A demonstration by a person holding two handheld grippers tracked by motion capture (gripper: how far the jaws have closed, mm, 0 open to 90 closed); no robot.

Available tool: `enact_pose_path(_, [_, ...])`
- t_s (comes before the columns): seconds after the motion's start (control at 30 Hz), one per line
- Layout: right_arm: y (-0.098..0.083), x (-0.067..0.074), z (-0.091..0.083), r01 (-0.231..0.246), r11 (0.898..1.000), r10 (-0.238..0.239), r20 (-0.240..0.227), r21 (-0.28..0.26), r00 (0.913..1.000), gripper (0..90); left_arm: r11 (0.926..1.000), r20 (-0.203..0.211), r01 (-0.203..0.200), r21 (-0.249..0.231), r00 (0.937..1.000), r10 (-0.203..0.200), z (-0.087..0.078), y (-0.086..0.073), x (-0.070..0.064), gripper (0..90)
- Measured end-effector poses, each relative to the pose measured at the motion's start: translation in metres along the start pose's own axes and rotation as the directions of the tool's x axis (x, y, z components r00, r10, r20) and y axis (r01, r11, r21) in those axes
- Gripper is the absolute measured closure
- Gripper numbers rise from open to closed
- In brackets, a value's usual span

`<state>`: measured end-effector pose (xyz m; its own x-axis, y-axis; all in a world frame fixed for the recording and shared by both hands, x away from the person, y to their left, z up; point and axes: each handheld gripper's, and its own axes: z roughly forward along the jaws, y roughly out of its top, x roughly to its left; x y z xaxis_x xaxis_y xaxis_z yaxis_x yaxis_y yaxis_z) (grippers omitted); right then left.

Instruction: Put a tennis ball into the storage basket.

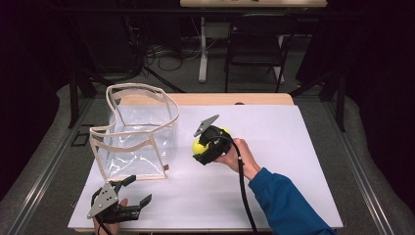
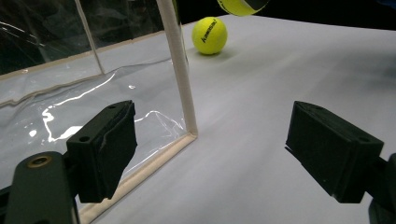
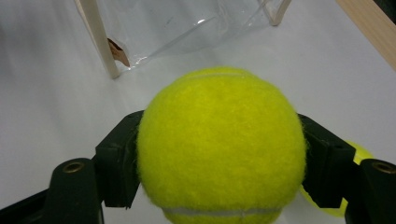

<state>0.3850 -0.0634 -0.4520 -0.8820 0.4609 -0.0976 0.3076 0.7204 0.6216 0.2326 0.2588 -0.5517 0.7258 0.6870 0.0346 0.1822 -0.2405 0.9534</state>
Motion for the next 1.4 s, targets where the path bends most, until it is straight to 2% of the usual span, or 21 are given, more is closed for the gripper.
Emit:
enact_pose_path(0.27, [0.006,-0.002,-0.004,0.017,1.0,-0.016,0.009,-0.01,0.9998,26.1,1.0,0.008,-0.005,0.008,1.0,0.005,0.003,0.0,0.0,15.8])
enact_pose_path(1.4, [0.025,-0.018,-0.02,0.007,0.999,-0.005,0.042,-0.034,0.9991,26.1,1.0,-0.003,0.003,0.001,1.0,-0.003,0.001,0.0,0.001,15.8])
